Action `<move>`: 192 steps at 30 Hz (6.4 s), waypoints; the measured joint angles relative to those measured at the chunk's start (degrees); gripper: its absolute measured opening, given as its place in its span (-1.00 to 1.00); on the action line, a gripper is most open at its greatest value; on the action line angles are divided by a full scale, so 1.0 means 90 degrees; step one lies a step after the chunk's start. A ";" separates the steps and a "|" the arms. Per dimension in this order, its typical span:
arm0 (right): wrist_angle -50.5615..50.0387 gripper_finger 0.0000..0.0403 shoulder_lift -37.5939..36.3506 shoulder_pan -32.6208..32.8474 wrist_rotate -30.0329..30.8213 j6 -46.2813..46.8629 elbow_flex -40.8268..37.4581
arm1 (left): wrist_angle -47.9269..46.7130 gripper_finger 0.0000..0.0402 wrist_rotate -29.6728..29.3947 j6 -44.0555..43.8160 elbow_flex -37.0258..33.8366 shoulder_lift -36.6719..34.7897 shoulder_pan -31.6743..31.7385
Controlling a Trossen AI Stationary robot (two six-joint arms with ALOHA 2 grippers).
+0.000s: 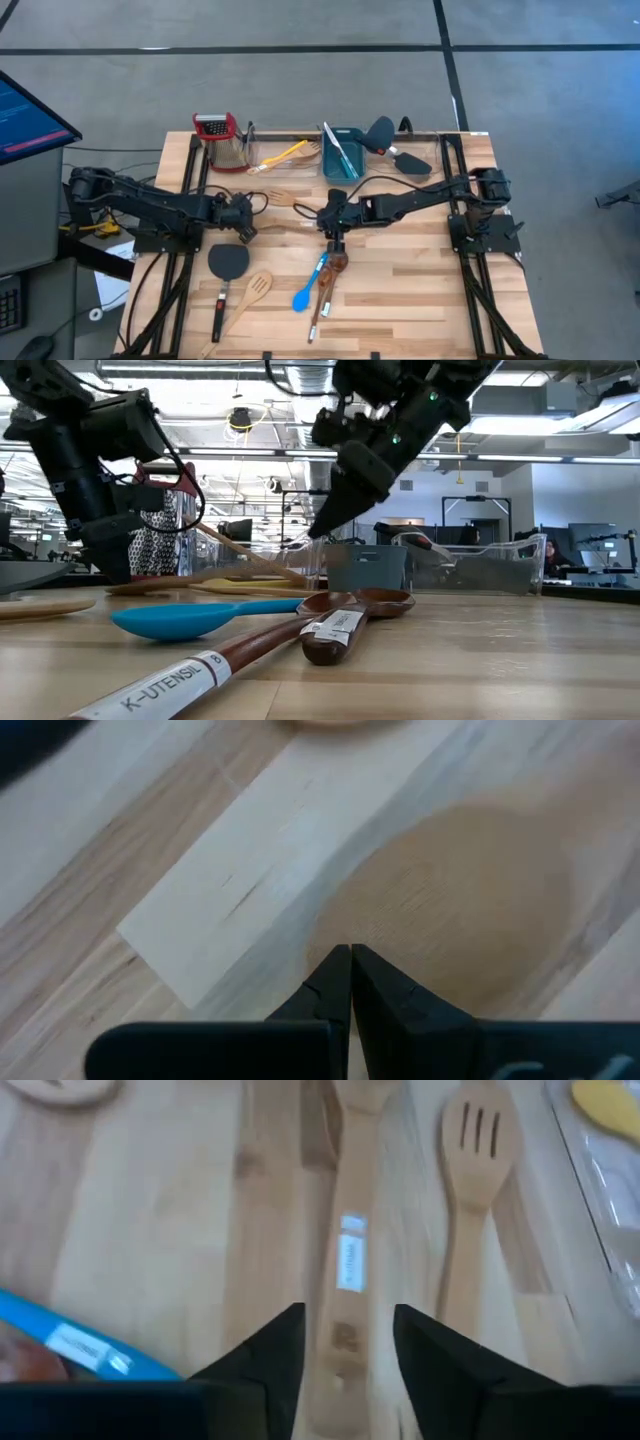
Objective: Pick & Place Kitchen Items
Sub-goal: Put the brown slotted spoon into the left transparent bin
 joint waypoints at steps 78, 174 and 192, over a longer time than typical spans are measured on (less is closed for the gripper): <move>-0.0104 0.17 0.1034 -0.0735 -0.1285 -0.0166 0.0232 | 0.1211 -0.99 0.0129 0.0123 -0.0511 -0.0027 0.0002; -0.5217 -0.56 0.1111 -0.2370 0.0808 -0.0540 0.4687 | 0.3124 -0.99 -0.0138 0.3365 -0.0509 -0.4540 -0.0386; -0.5410 -0.56 0.2653 -0.3014 0.0005 -0.0896 0.6224 | 0.3137 -0.99 -0.0143 0.3363 -0.0509 -0.4539 -0.0386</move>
